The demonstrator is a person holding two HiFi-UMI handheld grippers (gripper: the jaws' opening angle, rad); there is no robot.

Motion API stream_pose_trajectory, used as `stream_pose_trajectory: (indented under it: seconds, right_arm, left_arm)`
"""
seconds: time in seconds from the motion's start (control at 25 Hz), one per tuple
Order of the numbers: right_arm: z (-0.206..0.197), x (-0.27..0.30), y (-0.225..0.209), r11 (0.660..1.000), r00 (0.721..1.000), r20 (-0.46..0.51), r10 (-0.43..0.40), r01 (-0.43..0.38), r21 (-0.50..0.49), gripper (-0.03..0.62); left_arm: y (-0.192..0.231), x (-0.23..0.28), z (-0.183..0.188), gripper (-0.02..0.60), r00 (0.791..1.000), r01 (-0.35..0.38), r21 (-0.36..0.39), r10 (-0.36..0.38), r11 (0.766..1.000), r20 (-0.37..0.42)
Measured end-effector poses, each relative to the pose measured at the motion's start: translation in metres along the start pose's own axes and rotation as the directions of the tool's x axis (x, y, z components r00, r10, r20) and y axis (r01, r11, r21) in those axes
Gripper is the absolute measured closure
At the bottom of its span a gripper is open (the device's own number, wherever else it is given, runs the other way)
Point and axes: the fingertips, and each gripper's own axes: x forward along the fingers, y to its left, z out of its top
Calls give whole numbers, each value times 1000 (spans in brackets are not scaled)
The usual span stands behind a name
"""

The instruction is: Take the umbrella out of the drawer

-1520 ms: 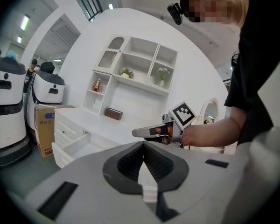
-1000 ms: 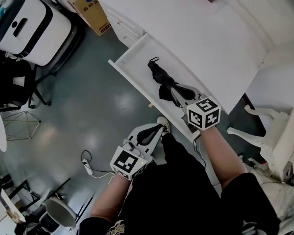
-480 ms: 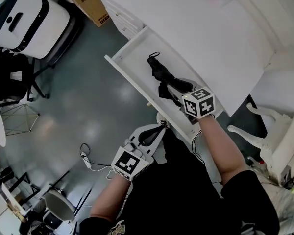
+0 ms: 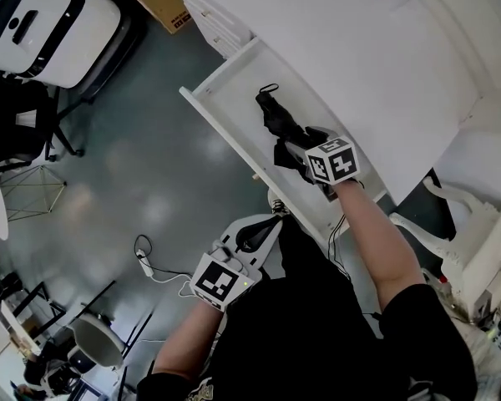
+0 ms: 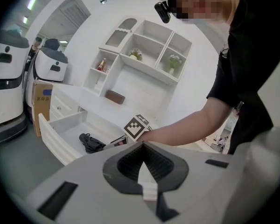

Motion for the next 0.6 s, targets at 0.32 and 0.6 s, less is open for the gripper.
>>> stream_pose_trajectory:
  seconds: [0.32, 0.6]
  right_arm:
    - [-13, 27, -7, 1000, 996, -87, 10, -10, 2, 315]
    - [-19, 39, -10, 1000, 990, -139, -18, 18, -4, 305]
  left_arm:
    - [11, 0, -7, 577, 999, -32, -31, 31, 999, -13]
    - [16, 1, -8, 577, 999, -52, -54, 52, 997, -9]
